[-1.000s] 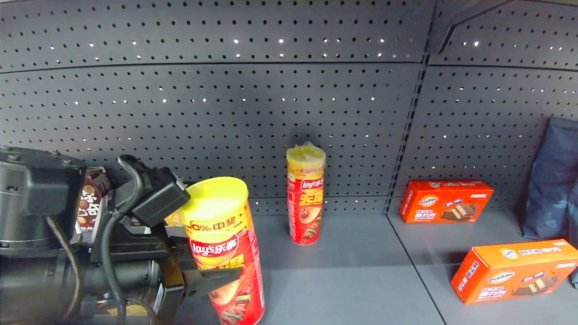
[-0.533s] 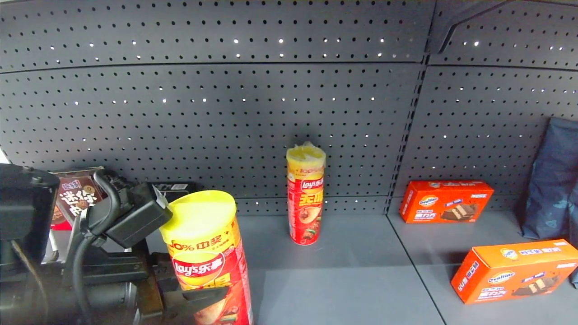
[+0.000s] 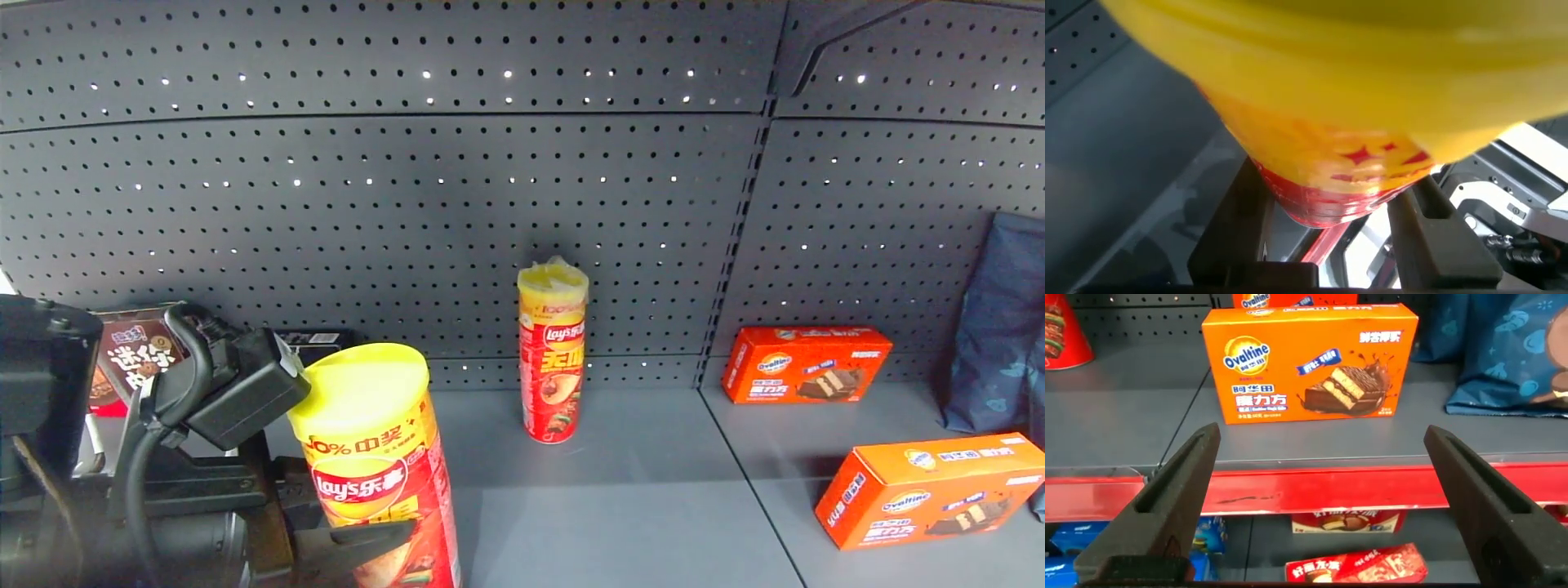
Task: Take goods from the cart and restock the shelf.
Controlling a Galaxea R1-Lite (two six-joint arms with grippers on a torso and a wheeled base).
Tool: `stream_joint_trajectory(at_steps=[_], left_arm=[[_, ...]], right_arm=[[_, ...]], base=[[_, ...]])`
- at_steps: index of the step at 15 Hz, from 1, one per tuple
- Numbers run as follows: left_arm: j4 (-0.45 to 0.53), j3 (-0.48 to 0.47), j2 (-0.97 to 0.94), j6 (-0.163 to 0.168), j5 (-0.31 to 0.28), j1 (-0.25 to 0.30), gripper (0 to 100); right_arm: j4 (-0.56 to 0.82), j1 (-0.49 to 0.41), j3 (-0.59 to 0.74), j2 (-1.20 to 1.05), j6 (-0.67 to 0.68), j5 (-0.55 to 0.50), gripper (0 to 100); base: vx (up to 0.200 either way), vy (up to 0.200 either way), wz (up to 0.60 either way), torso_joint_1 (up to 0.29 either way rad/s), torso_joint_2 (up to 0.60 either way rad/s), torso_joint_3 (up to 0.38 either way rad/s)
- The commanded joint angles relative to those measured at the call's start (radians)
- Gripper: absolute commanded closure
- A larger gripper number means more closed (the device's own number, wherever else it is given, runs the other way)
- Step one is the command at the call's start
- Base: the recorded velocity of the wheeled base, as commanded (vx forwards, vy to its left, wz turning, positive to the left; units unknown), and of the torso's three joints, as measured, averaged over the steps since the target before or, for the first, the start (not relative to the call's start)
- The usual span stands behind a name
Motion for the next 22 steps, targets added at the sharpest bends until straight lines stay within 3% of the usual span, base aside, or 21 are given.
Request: stream_joint_trajectory(at_steps=[1,8,10,11,14,16,18,20,22], left_arm=[[-0.002,-0.003,-0.001,0.000,0.000,0.002,100],[-0.002,0.002,-0.002,0.000,0.005,0.006,100],[-0.002,-0.010,-0.001,0.000,0.002,0.009,100],[-0.003,-0.014,-0.001,0.000,0.002,0.009,100],[-0.008,-0.006,-0.001,0.002,0.003,0.006,100],[-0.008,-0.006,-0.001,0.000,0.005,0.009,100],[-0.008,-0.006,-0.001,0.000,0.005,0.009,100],[-0.008,-0.006,-0.001,0.000,0.005,0.009,100],[-0.008,-0.009,0.002,0.000,0.005,0.011,100]], right_arm=[[0.000,0.000,0.000,0.001,0.001,0.000,0],[-0.003,0.000,-0.014,0.001,-0.038,-0.015,0],[0.024,0.034,-0.366,0.328,0.006,0.045,0],[0.011,0.057,-0.440,0.363,0.018,0.066,0],[0.017,0.104,-0.517,0.463,-0.089,0.203,0],[0.021,0.121,-0.538,0.549,-0.091,0.285,0],[0.018,0.183,-0.551,0.639,-0.091,0.353,0],[0.021,0.232,-0.563,0.705,-0.091,0.354,0],[-0.014,0.356,-0.587,0.868,-0.091,0.345,0]], base=[[0.000,0.000,0.60,0.012,0.00,0.002],[0.000,0.000,0.00,0.000,0.00,0.000],[0.000,0.000,0.00,0.000,0.00,0.000],[0.000,0.000,0.00,0.000,0.00,0.000],[0.000,0.000,0.00,0.000,0.00,0.000],[0.000,0.000,0.00,0.000,0.00,0.000],[0.000,0.000,0.00,0.000,0.00,0.000],[0.000,0.000,0.00,0.000,0.00,0.000],[0.000,0.000,0.00,0.000,0.00,0.000]])
